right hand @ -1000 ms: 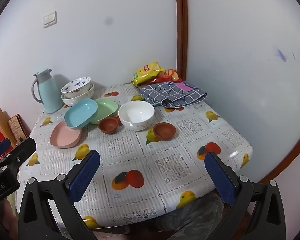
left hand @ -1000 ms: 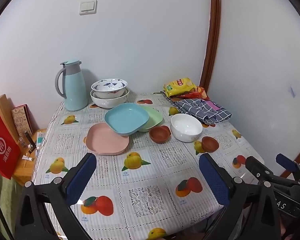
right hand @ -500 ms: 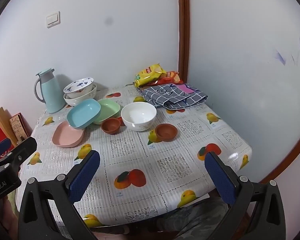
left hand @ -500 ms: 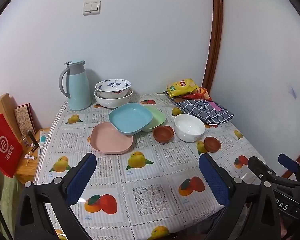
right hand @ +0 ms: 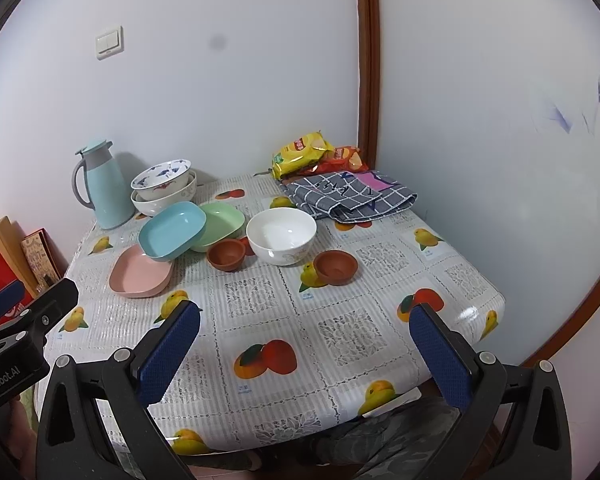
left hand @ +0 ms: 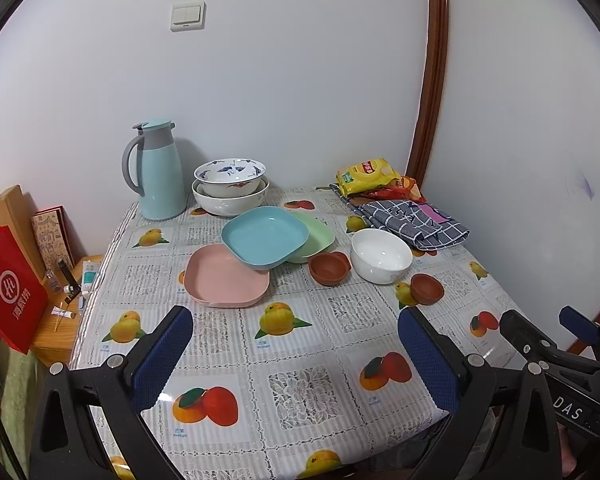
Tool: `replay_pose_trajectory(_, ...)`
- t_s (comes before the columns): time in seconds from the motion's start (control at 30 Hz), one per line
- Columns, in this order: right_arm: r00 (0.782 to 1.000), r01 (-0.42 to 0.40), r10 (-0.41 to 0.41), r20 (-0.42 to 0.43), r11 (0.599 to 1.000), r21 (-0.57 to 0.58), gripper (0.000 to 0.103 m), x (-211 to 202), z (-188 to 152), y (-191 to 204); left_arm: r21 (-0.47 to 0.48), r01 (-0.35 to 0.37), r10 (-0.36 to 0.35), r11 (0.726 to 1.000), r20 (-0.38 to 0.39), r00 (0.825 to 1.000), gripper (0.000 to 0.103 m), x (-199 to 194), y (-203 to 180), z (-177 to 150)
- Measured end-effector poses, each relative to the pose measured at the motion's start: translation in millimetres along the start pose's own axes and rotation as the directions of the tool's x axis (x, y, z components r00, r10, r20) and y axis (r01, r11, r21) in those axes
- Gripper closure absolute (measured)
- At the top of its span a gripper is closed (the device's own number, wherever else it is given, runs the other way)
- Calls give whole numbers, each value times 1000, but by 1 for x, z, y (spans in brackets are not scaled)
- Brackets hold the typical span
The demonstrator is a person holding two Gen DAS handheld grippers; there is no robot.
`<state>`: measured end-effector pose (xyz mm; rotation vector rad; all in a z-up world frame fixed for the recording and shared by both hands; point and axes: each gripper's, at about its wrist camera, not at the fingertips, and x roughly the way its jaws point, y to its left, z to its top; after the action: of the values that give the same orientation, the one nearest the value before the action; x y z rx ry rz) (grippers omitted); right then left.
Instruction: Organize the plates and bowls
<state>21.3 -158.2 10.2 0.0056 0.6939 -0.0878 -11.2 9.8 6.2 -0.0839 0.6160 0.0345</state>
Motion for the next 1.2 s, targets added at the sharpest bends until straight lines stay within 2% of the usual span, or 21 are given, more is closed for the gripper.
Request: replay_pose_trajectory(1.2,1000,-2,2,10,1000,2,0,-4,-1,0,-1,-8,8,1000,-1,1000,0,1,2,-4)
